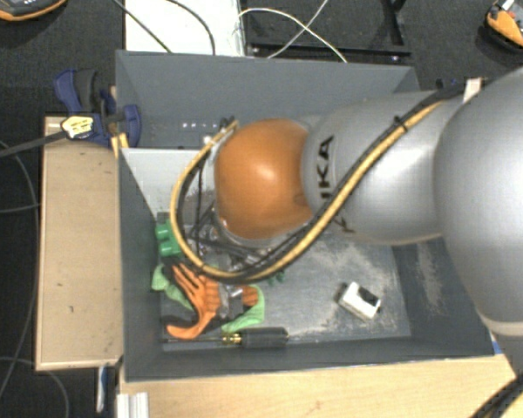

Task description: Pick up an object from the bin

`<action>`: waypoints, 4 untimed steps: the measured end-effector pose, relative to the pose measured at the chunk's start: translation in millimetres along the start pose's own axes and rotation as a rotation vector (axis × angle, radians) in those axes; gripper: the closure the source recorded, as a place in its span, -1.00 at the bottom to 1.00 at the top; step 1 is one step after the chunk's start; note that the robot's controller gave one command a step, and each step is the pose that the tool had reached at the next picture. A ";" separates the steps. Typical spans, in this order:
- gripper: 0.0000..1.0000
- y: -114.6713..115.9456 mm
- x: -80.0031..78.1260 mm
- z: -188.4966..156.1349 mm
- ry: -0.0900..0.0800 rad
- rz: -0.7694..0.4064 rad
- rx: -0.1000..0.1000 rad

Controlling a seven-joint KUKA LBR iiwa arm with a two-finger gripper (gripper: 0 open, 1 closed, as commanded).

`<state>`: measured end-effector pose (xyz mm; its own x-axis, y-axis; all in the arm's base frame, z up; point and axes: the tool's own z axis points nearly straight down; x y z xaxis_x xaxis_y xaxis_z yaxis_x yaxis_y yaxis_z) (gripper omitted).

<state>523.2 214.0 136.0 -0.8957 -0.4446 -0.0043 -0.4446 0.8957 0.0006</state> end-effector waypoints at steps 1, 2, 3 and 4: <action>-1.00 0.1 5.4 56.1 0.012 0.647 0.002; -1.00 -2.2 0.1 64.1 -0.001 0.026 0.001; 1.00 -1.6 3.6 58.5 0.009 0.393 0.001; 1.00 -1.3 4.0 57.7 0.009 0.519 0.001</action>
Offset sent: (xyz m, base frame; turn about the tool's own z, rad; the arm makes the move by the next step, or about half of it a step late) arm 0.0029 -0.0028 -0.0660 -0.2302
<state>520.4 211.2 78.3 -0.9983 0.0584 0.0048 0.0584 0.9983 -0.0009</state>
